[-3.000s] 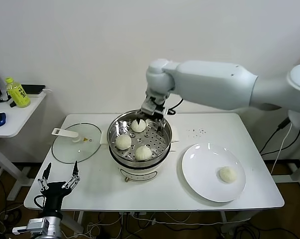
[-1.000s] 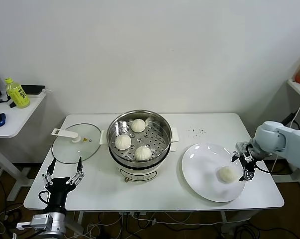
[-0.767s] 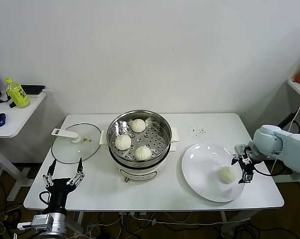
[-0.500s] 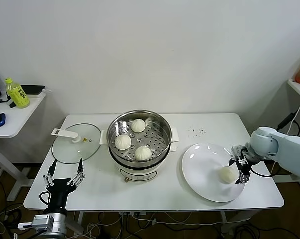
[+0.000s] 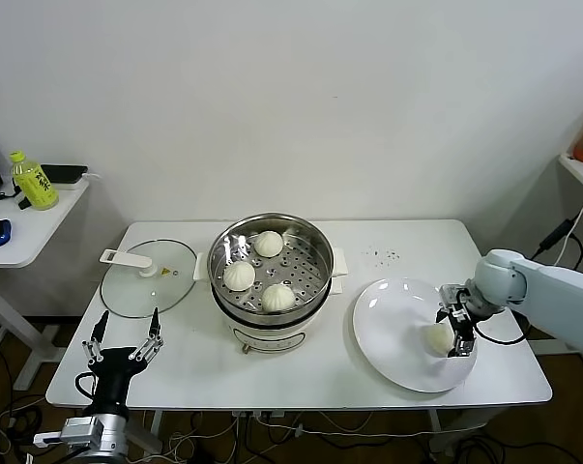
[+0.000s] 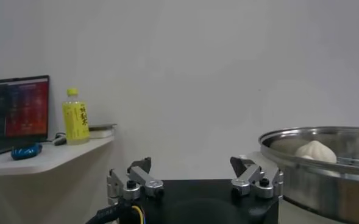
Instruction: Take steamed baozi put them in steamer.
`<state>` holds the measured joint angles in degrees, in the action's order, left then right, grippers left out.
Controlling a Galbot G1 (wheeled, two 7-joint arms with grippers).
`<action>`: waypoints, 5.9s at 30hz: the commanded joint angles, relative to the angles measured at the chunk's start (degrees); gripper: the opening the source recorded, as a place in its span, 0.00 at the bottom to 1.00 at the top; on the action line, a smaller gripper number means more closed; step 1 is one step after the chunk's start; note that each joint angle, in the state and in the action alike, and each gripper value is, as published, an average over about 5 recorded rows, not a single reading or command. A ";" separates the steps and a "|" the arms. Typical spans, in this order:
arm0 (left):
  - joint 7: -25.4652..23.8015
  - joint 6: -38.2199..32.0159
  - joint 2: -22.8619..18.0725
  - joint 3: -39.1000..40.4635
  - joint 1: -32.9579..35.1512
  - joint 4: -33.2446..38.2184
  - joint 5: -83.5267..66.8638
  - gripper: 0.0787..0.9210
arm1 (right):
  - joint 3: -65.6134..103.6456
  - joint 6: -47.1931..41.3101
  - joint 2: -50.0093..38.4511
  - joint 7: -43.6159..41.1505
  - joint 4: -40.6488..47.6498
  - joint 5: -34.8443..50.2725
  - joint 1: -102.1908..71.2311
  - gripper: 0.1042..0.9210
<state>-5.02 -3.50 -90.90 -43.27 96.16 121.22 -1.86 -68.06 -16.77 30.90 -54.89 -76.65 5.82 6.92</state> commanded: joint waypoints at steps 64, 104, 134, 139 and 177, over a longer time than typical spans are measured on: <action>-0.09 -0.45 -0.01 0.74 -0.26 -0.25 2.46 0.88 | -21.75 -2.14 26.93 -2.55 -0.91 33.37 49.34 0.69; 0.07 -0.60 0.52 -1.21 0.16 -1.28 1.59 0.88 | -15.41 -3.48 40.99 -1.05 13.45 22.75 25.53 0.69; 0.02 -0.57 0.62 -1.40 -0.23 -1.67 1.16 0.88 | -12.89 -2.76 41.83 -0.90 16.88 20.01 22.60 0.75; 0.03 -0.56 0.64 -1.41 -0.23 -1.65 1.16 0.88 | -12.72 -2.79 41.13 -1.22 15.85 21.21 23.35 0.86; 0.36 0.20 -0.97 0.81 1.28 0.76 4.52 0.88 | 22.07 -3.80 5.43 13.39 -13.91 22.25 13.03 0.88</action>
<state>-4.67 -3.40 -91.37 -42.80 97.40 121.85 1.63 -61.90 -19.98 49.17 -45.85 -81.70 29.96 30.49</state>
